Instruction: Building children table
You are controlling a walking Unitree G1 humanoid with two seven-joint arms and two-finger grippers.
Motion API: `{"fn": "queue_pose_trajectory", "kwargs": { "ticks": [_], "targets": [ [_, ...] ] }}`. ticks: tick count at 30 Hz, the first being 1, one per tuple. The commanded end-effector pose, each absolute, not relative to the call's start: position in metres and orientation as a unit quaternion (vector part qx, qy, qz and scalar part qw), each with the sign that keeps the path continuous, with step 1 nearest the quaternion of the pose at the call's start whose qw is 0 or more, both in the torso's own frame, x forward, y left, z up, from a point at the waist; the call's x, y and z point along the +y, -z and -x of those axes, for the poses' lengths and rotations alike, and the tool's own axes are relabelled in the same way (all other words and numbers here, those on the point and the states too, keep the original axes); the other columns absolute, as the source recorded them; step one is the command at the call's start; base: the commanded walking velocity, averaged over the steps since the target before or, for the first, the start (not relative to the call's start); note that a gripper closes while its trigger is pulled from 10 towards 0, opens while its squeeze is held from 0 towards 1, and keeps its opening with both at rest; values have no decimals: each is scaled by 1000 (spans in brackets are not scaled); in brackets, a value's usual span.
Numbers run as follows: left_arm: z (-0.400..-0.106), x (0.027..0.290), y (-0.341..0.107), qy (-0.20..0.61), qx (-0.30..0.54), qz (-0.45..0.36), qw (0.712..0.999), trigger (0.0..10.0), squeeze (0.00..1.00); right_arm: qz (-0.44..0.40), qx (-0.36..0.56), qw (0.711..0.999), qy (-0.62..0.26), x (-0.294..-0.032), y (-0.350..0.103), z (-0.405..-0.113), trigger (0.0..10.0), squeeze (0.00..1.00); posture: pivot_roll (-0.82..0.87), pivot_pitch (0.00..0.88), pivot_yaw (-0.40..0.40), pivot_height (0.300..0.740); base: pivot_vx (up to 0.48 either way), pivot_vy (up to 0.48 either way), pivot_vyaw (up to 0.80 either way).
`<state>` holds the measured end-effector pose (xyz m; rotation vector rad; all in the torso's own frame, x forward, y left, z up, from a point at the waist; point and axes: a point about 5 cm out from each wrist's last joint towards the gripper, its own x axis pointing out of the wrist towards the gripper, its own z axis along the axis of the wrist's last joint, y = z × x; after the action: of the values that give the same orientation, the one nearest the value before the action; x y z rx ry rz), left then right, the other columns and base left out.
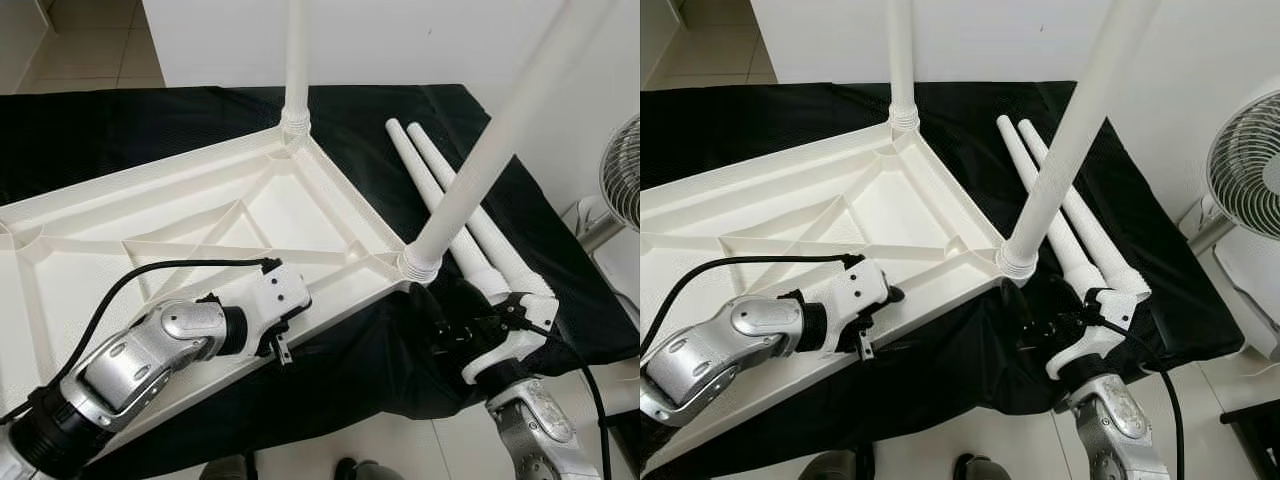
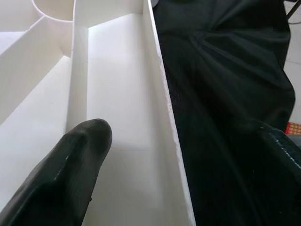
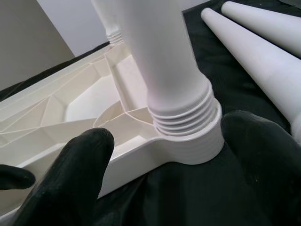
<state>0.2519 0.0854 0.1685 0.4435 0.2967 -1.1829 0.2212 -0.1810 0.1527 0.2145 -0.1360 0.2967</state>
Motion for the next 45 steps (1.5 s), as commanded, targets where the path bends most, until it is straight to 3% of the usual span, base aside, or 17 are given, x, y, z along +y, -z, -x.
{"fn": "queue_pose_trajectory", "kwargs": {
  "ticks": [1, 4, 7, 13, 27, 32, 36, 37, 38, 42, 45],
  "targets": [
    [-261, 92, -154, 476, 168, -213, 837, 10000, 0, -104, -65, 982, -142, -183, -152, -220, 10000, 0, 37, 188, -23, 740, 0, 0, 0],
    [-265, 89, -154, 462, 166, -207, 846, 10000, 0, -104, -66, 982, -141, -182, -152, -221, 10000, 0, 37, 188, -23, 740, 0, 0, 0],
    [-283, 85, -153, 393, 158, -198, 884, 10000, 0, -107, -72, 981, -143, -177, -154, -224, 10000, 0, 37, 185, -24, 740, 0, 0, 0],
    [-313, 92, -156, 290, 142, -188, 928, 10000, 0, -115, -81, 979, -145, -171, -158, -227, 10000, 0, 34, 173, -28, 740, 0, 0, 0],
    [-365, 119, -182, 151, 98, -189, 965, 10000, 0, -121, -88, 979, -142, -164, -160, -233, 10000, 0, 32, 172, -32, 740, 0, 0, 0],
    [-367, 110, -188, 170, 74, -165, 969, 10000, 0, -122, -91, 978, -141, -162, -161, -233, 10000, 0, 32, 172, -32, 740, 0, 0, 0],
    [-341, 73, -209, 323, 20, -74, 943, 10000, 0, -122, -91, 978, -140, -161, -161, -232, 10000, 0, 28, 176, -26, 740, 0, 0, 0],
    [-341, 73, -209, 323, 20, -74, 943, 10000, 0, -122, -91, 978, -140, -161, -161, -232, 10000, 0, 28, 176, -26, 740, 0, 0, 0],
    [-322, 66, -220, 399, -4, -47, 916, 10000, 0, -123, -89, 978, -139, -161, -160, -231, 10000, 0, 28, 176, -26, 740, 0, 0, 0],
    [-307, 69, -232, 445, -37, -40, 894, 10000, 0, -123, -89, 979, -139, -160, -159, -231, 10000, 0, 35, 185, -25, 740, 0, 0, 0],
    [-304, 96, -242, 440, -36, -73, 894, 10000, 0, -124, -87, 978, -142, -159, -159, -233, 10000, 0, 47, 186, -29, 740, 0, 0, 0]
  ]
}}
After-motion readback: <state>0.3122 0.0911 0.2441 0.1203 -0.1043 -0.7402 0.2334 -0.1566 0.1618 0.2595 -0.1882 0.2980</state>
